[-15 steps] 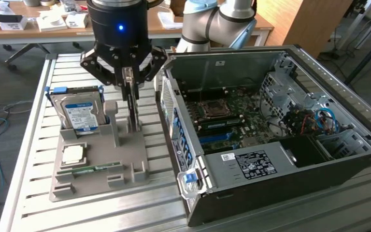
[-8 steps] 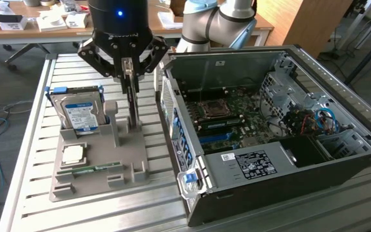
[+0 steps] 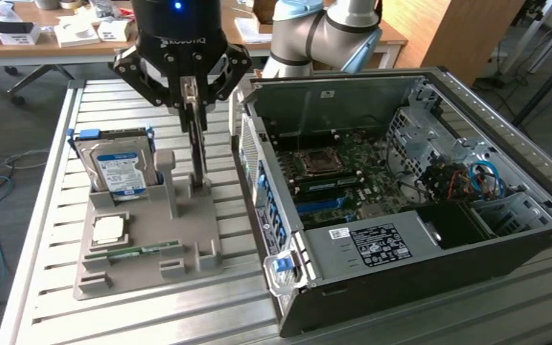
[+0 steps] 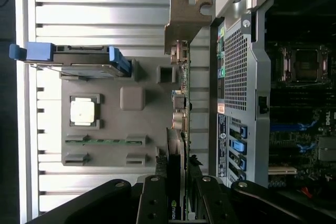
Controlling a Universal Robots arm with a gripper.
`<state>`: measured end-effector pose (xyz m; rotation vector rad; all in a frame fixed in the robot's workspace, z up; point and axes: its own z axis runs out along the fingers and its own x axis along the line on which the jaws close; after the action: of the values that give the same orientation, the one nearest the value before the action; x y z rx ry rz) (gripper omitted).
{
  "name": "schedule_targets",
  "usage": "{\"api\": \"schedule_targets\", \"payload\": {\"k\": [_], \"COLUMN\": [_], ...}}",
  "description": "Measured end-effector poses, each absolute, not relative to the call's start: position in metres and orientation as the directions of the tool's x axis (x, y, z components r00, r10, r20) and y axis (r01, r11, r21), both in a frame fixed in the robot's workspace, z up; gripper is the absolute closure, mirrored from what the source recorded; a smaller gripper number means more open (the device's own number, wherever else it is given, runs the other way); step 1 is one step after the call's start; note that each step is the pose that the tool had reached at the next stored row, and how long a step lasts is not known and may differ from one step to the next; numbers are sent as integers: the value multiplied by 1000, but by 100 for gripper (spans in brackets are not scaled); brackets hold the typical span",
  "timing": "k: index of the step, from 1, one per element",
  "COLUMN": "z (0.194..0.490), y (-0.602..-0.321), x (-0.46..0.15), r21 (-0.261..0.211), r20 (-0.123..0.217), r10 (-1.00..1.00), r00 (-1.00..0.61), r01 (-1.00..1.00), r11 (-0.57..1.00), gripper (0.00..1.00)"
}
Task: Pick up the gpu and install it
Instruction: 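Pick up the gpu and move the gpu toward the slot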
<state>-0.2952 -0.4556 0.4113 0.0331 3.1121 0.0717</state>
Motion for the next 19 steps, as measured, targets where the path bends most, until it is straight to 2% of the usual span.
{"api": "schedule_targets", "payload": {"k": [11, 19], "z": [417, 435], "y": [-456, -456], "x": [-295, -295], "r21": [46, 46], "r20": [-28, -28], "r10": [22, 22], "r00": [-999, -999], "r01": [21, 21], "r11": [999, 999], "gripper": [74, 74]}}
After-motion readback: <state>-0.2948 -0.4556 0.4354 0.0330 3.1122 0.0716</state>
